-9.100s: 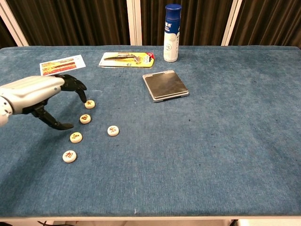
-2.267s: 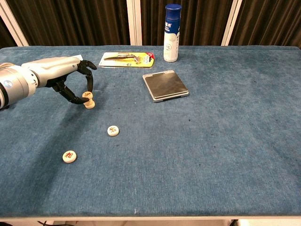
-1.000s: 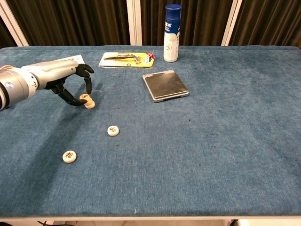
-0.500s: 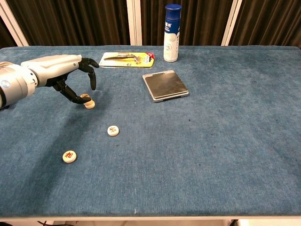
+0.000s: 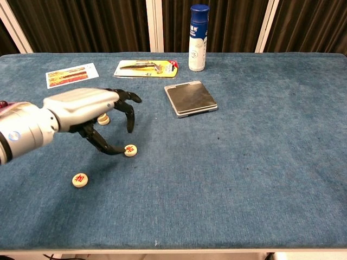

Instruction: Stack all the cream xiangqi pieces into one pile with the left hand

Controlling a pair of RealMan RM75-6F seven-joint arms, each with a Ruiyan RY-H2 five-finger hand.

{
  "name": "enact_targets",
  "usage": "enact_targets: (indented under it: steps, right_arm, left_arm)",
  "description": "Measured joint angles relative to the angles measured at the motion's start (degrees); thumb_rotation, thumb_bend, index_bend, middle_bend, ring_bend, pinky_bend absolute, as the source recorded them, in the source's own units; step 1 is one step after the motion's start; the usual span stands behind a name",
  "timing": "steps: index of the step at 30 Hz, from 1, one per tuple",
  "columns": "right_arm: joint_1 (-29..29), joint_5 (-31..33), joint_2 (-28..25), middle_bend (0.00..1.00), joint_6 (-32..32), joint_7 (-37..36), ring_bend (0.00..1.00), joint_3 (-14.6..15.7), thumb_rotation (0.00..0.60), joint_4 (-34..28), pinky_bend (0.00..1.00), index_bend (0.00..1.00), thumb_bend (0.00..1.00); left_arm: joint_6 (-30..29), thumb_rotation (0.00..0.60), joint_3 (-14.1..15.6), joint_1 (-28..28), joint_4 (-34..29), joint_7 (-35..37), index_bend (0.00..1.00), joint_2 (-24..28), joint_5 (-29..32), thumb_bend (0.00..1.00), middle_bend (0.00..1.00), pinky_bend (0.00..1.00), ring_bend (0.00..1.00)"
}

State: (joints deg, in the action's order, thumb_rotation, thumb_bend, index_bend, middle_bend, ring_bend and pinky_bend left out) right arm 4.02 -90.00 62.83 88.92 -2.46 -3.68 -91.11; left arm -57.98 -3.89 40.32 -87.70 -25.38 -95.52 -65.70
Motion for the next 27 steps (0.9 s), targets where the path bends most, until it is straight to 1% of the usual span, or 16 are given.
enact_targets:
  steps: [6,11,21,27]
  right_arm:
    - [0.01,-0.18,0.15,0.0,0.01,-0.07,0.0,0.04,0.6,0.12,0.06,0.0,0.1]
    - [-0.05,-0.09,0.13,0.0,0.05,-0.08,0.0,0.02,0.6,0.17,0.06,0.0,0.1]
    - [0.05,-0.03,0.22,0.0,-0.18,0.01,0.0,-0.01,0.6,0.24,0.06,0.0,0.1]
    - [0.04,0.14,0.14,0.0,-0.27,0.03,0.0,-0.06,0.6,0.17,0.06,0.0,0.1]
  left_arm:
    - [0.76,0.557,0.07,0.26,1.34,-1.35,0.43,-1.61,0.6,0.23,0.06,0.0,0.0]
    - [1.44,0.555,0.22,0.37,2.9,-2.44,0.43,-2.7,1.52,0.25,0.06,0.0,0.0]
    - [2.21,0.556,0.35,0.33,3.43,-2.81,0.43,-2.9,1.74,0.3,0.06,0.0,0.0]
    - [2.43,0.557,0.19,0.35,3.79,-2.58,0.48,-3.12,1.74,0.35,0.06,0.0,0.0]
